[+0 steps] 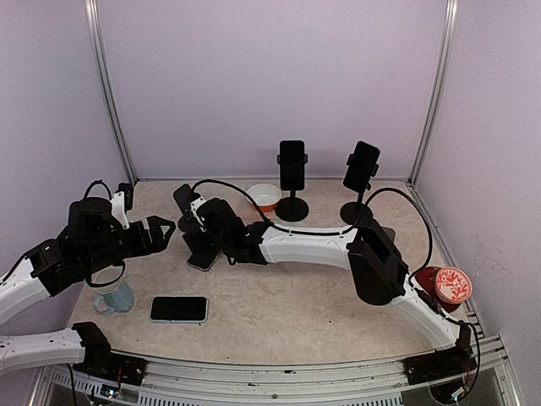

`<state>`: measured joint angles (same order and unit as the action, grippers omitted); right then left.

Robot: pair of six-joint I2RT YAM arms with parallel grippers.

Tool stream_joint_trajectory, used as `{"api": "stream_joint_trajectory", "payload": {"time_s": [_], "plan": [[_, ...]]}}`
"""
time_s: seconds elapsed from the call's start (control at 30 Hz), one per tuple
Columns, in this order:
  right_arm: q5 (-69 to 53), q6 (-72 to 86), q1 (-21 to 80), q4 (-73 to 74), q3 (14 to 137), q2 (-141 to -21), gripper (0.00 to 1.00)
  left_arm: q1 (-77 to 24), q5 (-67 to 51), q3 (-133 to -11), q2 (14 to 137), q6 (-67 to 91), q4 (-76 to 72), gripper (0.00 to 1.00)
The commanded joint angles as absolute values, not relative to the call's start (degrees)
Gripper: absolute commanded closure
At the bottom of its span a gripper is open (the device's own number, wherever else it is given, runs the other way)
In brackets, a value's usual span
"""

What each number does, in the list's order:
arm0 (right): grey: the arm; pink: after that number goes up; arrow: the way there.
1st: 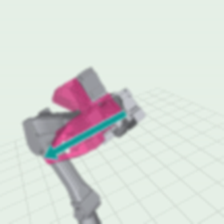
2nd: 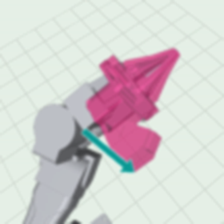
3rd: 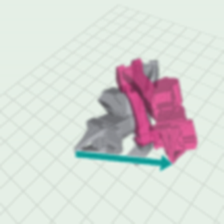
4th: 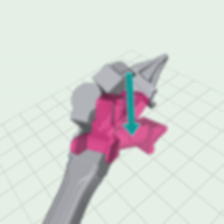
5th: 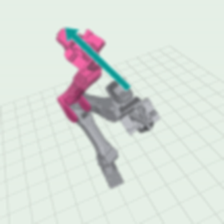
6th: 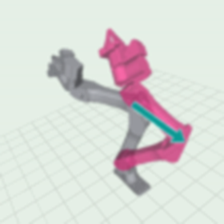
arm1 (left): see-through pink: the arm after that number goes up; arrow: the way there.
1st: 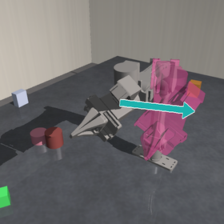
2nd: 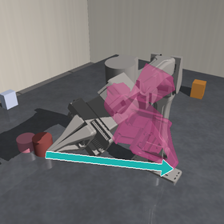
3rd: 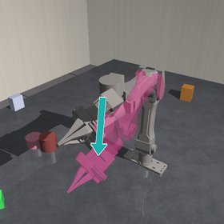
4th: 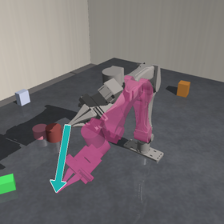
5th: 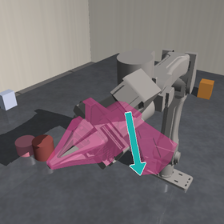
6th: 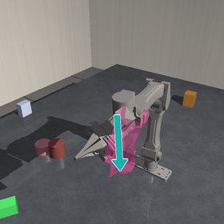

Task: Place the phone on the phone stand
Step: Adjust the phone at the center of the board.

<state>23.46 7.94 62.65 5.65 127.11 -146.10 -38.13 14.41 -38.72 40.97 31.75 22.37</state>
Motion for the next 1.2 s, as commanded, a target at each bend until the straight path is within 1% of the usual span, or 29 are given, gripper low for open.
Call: {"api": "stream_joint_trajectory", "payload": {"time_s": [0.0,0.13,0.3,0.43,0.53,0.6,0.7,0.8,0.9,1.03,1.17], "plan": [[24.2,3.5,63.2,-2.0,127.0,-151.6,0.00,-37.3,13.9,-39.0,45.6,33.3,19.4,0.01],[23.9,2.9,63.6,-2.4,131.6,-156.0,0.00,-37.3,12.7,-38.4,49.0,34.2,16.9,0.01],[22.5,2.6,63.8,-3.7,132.8,-158.6,0.00,-37.0,13.5,-38.6,51.8,34.3,15.4,0.01],[23.1,3.3,63.8,0.4,134.7,-160.0,0.00,-34.9,11.3,-38.3,56.3,34.1,12.8,0.01],[24.7,4.2,63.8,3.8,132.4,-158.2,0.00,-32.8,9.1,-38.9,61.1,32.8,10.2,0.01],[26.9,4.7,63.7,4.9,126.9,-154.8,0.00,-31.0,6.9,-39.7,64.9,31.9,8.4,0.01],[27.9,4.9,63.4,0.8,112.8,-145.8,0.00,-29.9,4.4,-41.1,70.8,30.3,6.0,0.01],[25.5,6.2,62.3,-5.9,97.6,-135.0,0.00,-29.5,3.0,-41.4,75.4,29.6,2.8,0.01],[23.0,7.8,60.4,-8.9,86.7,-125.4,0.00,-29.0,1.6,-42.2,80.2,28.8,-0.1,0.01],[24.7,8.0,59.0,-7.6,79.5,-117.3,0.00,-28.4,0.1,-44.2,86.3,27.7,-2.1,0.01],[26.2,7.8,58.5,-7.9,73.7,-110.1,0.00,-28.2,2.1,-46.1,91.8,26.7,-2.1,0.01]]}}
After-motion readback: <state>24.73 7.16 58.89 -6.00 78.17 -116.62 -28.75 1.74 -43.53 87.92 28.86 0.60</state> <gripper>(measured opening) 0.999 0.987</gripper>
